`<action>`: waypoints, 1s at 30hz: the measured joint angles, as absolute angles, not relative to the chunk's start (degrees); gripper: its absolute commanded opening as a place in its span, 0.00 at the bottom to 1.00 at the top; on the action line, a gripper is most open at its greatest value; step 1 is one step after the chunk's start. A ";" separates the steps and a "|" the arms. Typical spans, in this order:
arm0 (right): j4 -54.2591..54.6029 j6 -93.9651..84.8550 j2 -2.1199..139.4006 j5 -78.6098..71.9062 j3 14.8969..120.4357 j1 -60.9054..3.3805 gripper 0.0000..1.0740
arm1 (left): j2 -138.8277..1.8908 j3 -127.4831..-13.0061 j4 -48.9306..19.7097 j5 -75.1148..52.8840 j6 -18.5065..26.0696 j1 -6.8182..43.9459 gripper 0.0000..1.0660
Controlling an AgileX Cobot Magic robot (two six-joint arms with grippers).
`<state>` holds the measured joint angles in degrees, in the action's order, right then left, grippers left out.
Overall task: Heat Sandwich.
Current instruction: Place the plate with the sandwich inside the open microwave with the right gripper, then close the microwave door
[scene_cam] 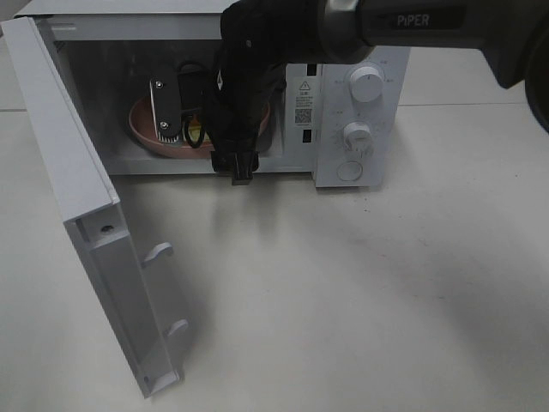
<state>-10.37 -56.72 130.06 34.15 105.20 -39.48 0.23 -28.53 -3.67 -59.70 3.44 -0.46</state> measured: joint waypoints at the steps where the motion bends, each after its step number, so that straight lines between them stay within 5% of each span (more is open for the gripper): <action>1: -10.37 -56.72 129.14 33.17 103.30 -39.48 0.71 | 0.23 -28.53 -3.67 -59.70 3.44 -0.46 0.95; 30: -10.37 -55.00 108.92 22.80 74.54 -39.42 0.71 | 0.23 -28.53 -3.67 -59.70 3.44 -0.46 0.95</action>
